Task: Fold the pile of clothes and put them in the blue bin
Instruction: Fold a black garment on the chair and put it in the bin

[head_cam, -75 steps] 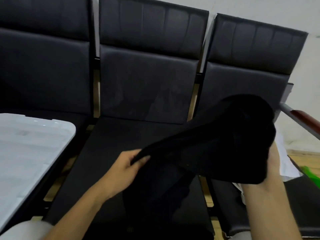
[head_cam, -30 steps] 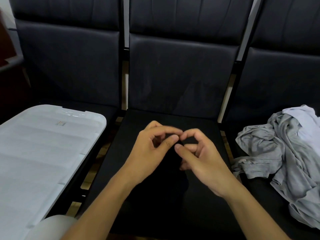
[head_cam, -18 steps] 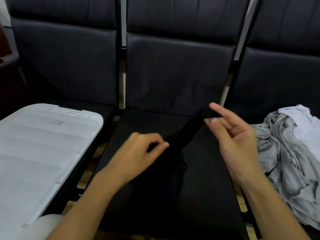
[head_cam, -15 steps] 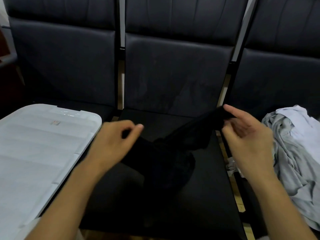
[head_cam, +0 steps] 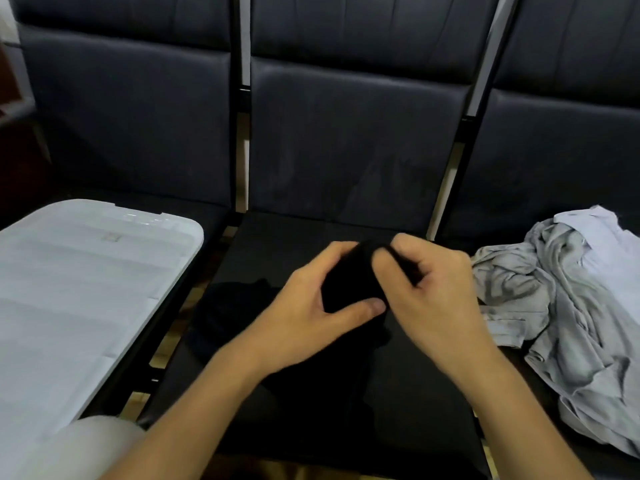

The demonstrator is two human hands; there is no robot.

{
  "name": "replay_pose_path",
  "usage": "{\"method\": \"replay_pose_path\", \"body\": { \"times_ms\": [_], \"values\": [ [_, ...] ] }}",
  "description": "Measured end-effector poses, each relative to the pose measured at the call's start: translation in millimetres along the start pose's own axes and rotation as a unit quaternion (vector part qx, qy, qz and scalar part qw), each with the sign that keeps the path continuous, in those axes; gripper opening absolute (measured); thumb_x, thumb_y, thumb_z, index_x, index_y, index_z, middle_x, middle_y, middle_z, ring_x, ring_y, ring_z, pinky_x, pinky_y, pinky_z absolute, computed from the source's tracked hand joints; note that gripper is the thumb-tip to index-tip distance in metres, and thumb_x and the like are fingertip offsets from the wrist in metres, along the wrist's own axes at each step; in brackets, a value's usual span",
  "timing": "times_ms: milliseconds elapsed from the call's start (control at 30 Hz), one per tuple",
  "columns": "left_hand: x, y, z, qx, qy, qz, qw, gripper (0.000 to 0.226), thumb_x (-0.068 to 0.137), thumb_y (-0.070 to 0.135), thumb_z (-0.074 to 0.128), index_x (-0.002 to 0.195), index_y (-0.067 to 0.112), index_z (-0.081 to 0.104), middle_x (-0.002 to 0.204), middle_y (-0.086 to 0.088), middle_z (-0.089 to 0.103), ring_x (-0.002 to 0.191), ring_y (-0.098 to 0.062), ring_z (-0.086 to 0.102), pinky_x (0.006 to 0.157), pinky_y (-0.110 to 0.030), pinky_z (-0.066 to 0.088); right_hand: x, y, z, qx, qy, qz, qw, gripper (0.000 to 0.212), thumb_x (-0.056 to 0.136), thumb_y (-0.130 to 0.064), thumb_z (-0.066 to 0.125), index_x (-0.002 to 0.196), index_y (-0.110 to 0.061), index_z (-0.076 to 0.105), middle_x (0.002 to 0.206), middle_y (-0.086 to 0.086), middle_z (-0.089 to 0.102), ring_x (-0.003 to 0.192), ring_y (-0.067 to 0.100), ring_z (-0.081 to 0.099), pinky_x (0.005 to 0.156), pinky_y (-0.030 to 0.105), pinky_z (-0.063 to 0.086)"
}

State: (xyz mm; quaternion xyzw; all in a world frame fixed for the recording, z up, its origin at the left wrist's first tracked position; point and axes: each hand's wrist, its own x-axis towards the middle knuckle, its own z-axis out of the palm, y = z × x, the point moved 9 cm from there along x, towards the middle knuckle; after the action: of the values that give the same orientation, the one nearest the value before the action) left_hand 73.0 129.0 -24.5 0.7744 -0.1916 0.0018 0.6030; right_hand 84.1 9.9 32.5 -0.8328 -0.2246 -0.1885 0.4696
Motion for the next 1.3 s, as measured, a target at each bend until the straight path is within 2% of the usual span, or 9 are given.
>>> {"method": "replay_pose_path", "body": {
  "times_ms": [233,367,467,567,800,933,1067,1200,1300],
  "values": [
    [-7.9,5.2,6.8,0.086,0.105,0.023,0.990,0.064,0.069,0.041,0.084,0.119,0.030,0.046,0.118,0.008,0.049,0.113,-0.011,0.051,0.094,-0.016,0.043,-2.1,23.2,1.8,-0.028,-0.068,0.045,0.996,0.057,0.085,-0.025,0.072,0.044,-0.018,0.032,0.039,-0.009,0.030,0.039,0.006,0.031,0.040,0.016,0.023],
    [-6.0,-12.9,-0.4,0.135,0.133,-0.018,0.982,0.025,0.081,0.012,0.074,0.099,0.023,0.060,0.095,0.009,0.059,0.088,-0.007,0.061,0.078,-0.030,0.053,-4.4,28.6,5.6,0.004,-0.097,0.064,0.993,0.059,0.088,-0.033,0.069,0.045,-0.007,0.037,0.040,-0.003,0.032,0.039,0.010,0.031,0.041,0.027,0.025],
    [-8.4,-20.2,-18.9,0.217,0.185,-0.035,0.958,0.021,0.081,0.004,0.067,0.088,0.023,0.064,0.086,0.012,0.058,0.081,-0.003,0.059,0.072,-0.021,0.050,-5.2,34.1,6.3,0.015,-0.144,0.085,0.986,0.067,0.091,-0.045,0.063,0.047,-0.003,0.035,0.042,0.010,0.032,0.040,0.024,0.031,0.043,0.029,0.027],
    [-8.3,-27.2,-36.7,0.293,0.201,-0.050,0.933,0.022,0.084,0.002,0.062,0.082,0.023,0.069,0.082,0.012,0.059,0.074,-0.004,0.059,0.067,-0.022,0.052,-13.5,34.9,10.2,0.058,-0.237,0.106,0.964,0.066,0.091,-0.046,0.060,0.046,-0.010,0.028,0.043,0.001,0.027,0.039,0.014,0.026,0.045,0.024,0.027],
    [-3.3,-17.1,-50.6,0.059,0.165,-0.070,0.982,0.033,0.092,-0.004,0.052,0.071,0.014,0.070,0.067,0.003,0.066,0.065,-0.003,0.059,0.062,-0.019,0.047,-25.6,37.3,-9.9,0.221,-0.312,0.159,0.910,0.063,0.081,-0.044,0.075,0.052,0.001,0.043,0.050,0.015,0.034,0.045,0.019,0.037,0.049,0.024,0.032],
    [-15.1,-9.1,-49.5,0.038,-0.050,-0.120,0.991,0.014,0.081,0.029,0.081,0.082,0.021,0.070,0.078,-0.012,0.072,0.068,-0.016,0.066,0.064,-0.023,0.051,-18.0,65.6,-52.1,0.252,-0.167,0.223,0.927,0.065,0.050,-0.053,0.091,0.055,-0.005,0.048,0.053,0.006,0.044,0.045,0.011,0.046,0.044,0.016,0.037],
    [-25.0,-28.3,-95.1,0.189,-0.013,-0.148,0.971,0.021,0.079,0.009,0.080,0.072,0.021,0.064,0.077,-0.003,0.071,0.071,-0.020,0.069,0.064,-0.023,0.052,-15.4,100.2,-86.3,0.229,-0.031,0.248,0.941,0.050,0.063,-0.042,0.079,0.055,-0.013,0.039,0.058,0.007,0.037,0.051,0.014,0.039,0.047,0.020,0.035],
    [-32.9,-63.8,-151.5,0.399,0.093,-0.181,0.894,0.032,0.075,-0.003,0.069,0.067,0.021,0.050,0.064,0.000,0.058,0.056,-0.017,0.049,0.058,-0.031,0.043,-28.0,112.9,-66.8,0.048,-0.188,0.249,0.949,0.048,0.078,-0.031,0.074,0.061,-0.005,0.036,0.061,0.006,0.036,0.053,0.014,0.037,0.050,0.022,0.032],
    [-45.6,-99.3,-153.8,0.392,-0.022,-0.278,0.877,0.025,0.082,0.001,0.068,0.074,0.023,0.059,0.074,0.002,0.063,0.065,-0.012,0.058,0.060,-0.024,0.046,-45.1,126.3,-39.4,0.038,-0.303,0.299,0.904,0.046,0.086,-0.013,0.072,0.065,-0.012,0.032,0.057,0.000,0.030,0.043,0.010,0.036,0.042,0.019,0.033]
  ]
}}
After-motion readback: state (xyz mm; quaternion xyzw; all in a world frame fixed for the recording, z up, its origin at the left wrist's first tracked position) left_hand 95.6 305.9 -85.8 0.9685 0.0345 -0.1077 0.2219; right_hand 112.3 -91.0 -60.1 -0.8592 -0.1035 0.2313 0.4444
